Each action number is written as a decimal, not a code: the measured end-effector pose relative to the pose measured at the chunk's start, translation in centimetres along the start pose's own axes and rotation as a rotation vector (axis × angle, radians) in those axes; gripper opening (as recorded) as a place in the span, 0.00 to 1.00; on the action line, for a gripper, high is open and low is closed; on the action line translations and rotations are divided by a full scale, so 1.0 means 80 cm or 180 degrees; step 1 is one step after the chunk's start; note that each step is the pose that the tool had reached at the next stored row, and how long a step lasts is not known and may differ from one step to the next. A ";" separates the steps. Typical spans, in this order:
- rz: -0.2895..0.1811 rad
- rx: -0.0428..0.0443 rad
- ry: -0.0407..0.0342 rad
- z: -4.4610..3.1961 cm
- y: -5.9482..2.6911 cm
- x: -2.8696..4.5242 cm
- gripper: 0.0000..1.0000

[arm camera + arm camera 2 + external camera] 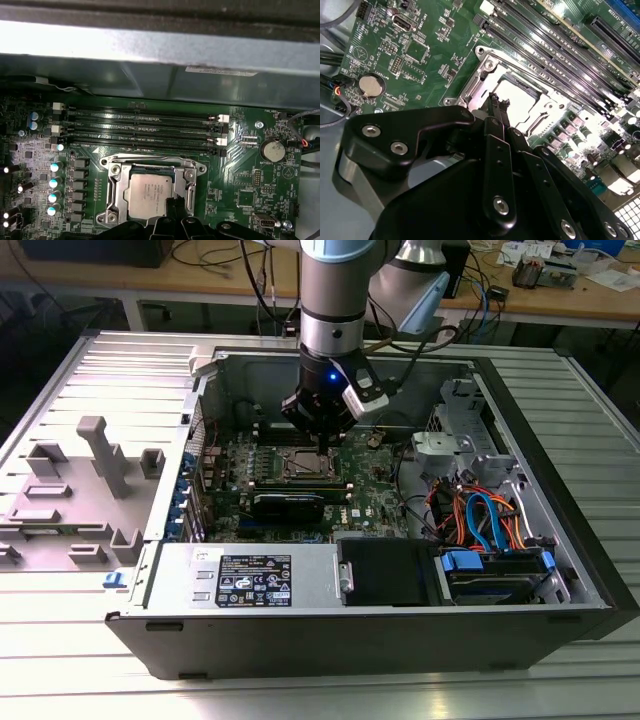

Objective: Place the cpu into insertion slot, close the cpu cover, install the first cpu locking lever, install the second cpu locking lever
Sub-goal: 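Install the second cpu locking lever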

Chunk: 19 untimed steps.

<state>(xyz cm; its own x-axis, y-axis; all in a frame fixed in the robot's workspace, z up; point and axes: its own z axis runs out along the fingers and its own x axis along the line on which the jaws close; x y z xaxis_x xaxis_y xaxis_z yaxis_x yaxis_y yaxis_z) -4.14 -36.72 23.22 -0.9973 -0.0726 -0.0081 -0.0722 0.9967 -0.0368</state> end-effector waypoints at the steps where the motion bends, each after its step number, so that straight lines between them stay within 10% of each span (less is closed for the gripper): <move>1: 0.0000 0.0000 0.0000 0.0000 0.000 0.0000 0.11; 19: 0.0000 0.0000 0.0000 -0.0053 -0.001 0.0001 0.11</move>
<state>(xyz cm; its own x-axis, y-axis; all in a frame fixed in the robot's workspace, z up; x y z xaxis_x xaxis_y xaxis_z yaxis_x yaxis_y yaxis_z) -4.14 -36.78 23.64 -0.9973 -0.0727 -0.0081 -0.0724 0.9967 -0.0369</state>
